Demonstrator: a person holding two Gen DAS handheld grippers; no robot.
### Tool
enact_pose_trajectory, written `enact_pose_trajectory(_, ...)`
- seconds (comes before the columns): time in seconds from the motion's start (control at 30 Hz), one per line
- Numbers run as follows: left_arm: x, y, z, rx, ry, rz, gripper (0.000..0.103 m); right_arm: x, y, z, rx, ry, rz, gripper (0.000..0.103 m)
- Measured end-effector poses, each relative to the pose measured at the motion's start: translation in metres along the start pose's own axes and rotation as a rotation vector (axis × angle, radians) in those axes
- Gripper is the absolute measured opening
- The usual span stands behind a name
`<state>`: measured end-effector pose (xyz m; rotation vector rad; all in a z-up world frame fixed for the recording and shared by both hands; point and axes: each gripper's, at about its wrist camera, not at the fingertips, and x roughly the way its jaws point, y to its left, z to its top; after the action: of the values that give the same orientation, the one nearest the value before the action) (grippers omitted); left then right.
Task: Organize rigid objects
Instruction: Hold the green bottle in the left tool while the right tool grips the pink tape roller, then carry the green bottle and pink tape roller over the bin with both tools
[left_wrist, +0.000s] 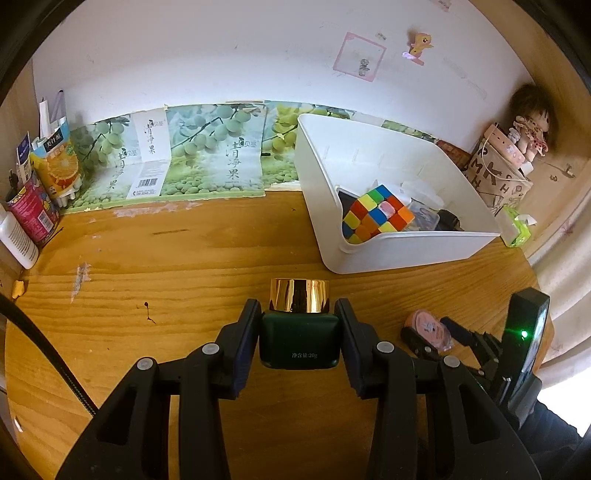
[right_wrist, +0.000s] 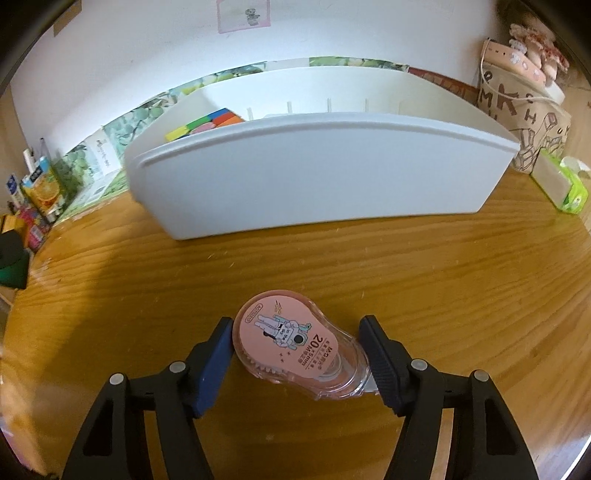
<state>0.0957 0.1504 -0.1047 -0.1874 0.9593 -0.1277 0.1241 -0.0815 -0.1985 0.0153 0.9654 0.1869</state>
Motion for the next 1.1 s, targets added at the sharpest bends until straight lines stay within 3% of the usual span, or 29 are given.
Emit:
enact_pose_trajectory(0.23, 0.000, -0.023, 0.001, 0.008, -0.003, -0.019, 0.045, -0.015, -0.020, -0.010, 0.006, 0.043, 0.032, 0.069)
enact_pose_trajectory(0.53, 0.003, -0.052, 0.006, 0.044, -0.015, -0.063, 0.045, -0.053, -0.064, 0.003, 0.070, -0.023, 0.007, 0.069)
enact_pose_trajectory(0.63, 0.009, -0.054, 0.009, 0.022, 0.013, -0.070, 0.045, -0.069, -0.073, 0.020, 0.059, -0.069, -0.006, 0.069)
enact_pose_trajectory(1.1, 0.009, -0.053, 0.043, -0.087, -0.054, -0.079, 0.045, -0.112, -0.083, 0.120, -0.051, -0.279, 0.004, 0.069)
